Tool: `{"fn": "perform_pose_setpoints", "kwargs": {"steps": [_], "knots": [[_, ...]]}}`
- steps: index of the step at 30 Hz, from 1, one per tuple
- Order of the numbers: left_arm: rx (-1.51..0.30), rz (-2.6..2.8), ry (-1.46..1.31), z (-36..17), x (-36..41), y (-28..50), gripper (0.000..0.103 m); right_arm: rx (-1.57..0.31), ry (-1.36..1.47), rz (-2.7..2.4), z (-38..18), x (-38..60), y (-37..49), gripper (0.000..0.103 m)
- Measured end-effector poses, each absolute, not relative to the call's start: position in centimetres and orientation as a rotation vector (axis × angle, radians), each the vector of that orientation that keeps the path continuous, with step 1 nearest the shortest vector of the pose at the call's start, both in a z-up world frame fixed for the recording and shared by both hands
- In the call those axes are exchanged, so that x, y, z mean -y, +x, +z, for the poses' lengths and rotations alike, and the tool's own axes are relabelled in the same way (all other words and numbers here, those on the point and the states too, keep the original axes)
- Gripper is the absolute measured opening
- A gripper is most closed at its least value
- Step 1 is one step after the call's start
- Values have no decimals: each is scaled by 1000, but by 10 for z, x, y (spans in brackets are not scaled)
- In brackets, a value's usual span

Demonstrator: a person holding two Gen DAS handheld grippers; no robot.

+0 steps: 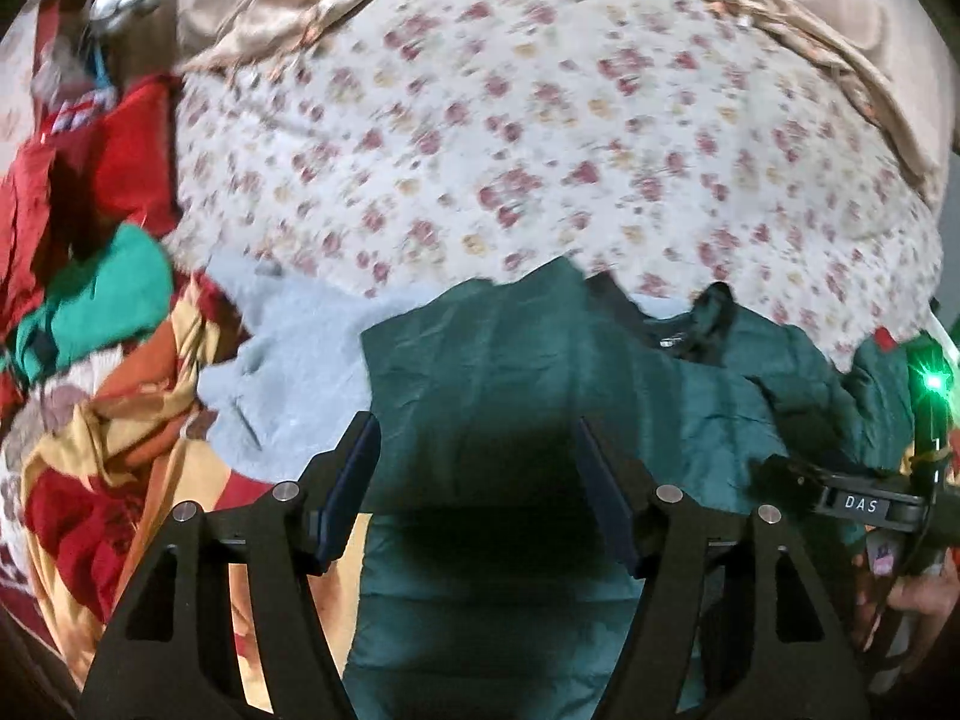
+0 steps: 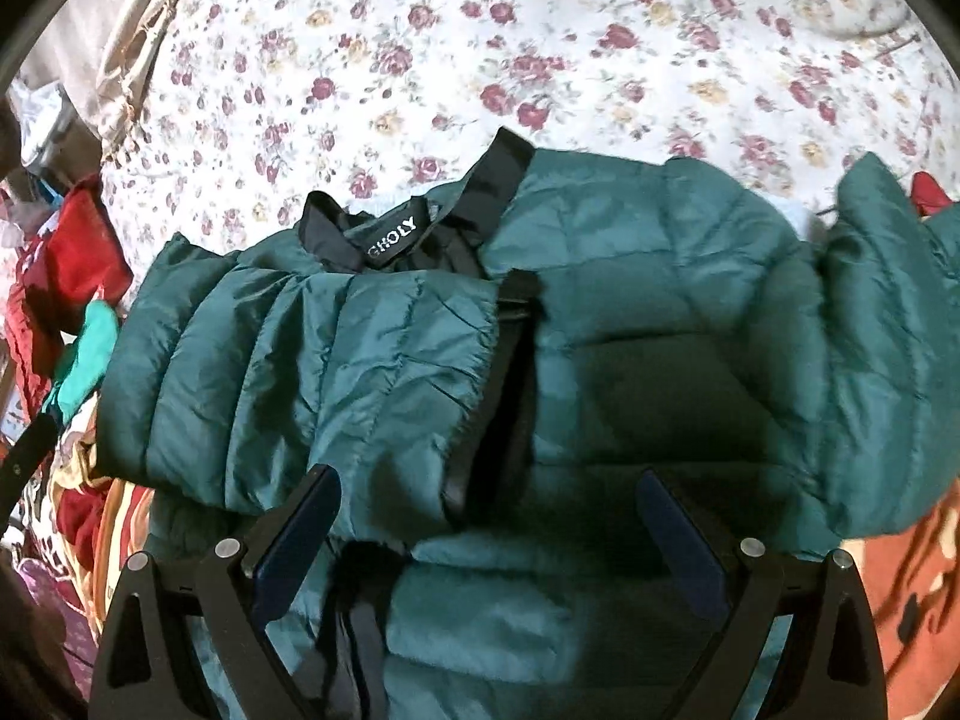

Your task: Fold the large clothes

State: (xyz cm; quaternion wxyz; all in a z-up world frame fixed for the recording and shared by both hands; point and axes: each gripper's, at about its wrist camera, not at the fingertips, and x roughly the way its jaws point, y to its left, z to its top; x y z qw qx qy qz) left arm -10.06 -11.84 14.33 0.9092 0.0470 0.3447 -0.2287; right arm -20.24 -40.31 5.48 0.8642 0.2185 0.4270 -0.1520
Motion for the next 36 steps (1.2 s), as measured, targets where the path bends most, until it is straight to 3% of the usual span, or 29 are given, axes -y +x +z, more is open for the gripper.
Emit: {"fn": "perform_pose_setpoints", "kwargs": {"steps": [7, 8, 9, 15, 24, 33, 36], "knots": [[-746, -441, 84, 124, 119, -84, 67, -917, 438, -305, 37, 402, -174, 96], [-750, -440, 85, 123, 119, -83, 67, -912, 427, -287, 34, 401, -172, 85], [-754, -439, 84, 121, 120, -82, 67, -908, 408, -272, 32, 398, -169, 68], [-766, -440, 81, 116, 124, -78, 67, -859, 371, -235, 39, 394, -173, 31], [-788, -448, 87, 106, 139, -71, 67, -749, 188, -358, 84, 413, -200, 24], [-883, -404, 114, 59, 163, -43, 67, -825, 240, -437, 46, 448, -188, 24], [-872, -387, 116, 50, 169, -39, 73, -840, 272, -431, 37, 455, -186, 24]]}}
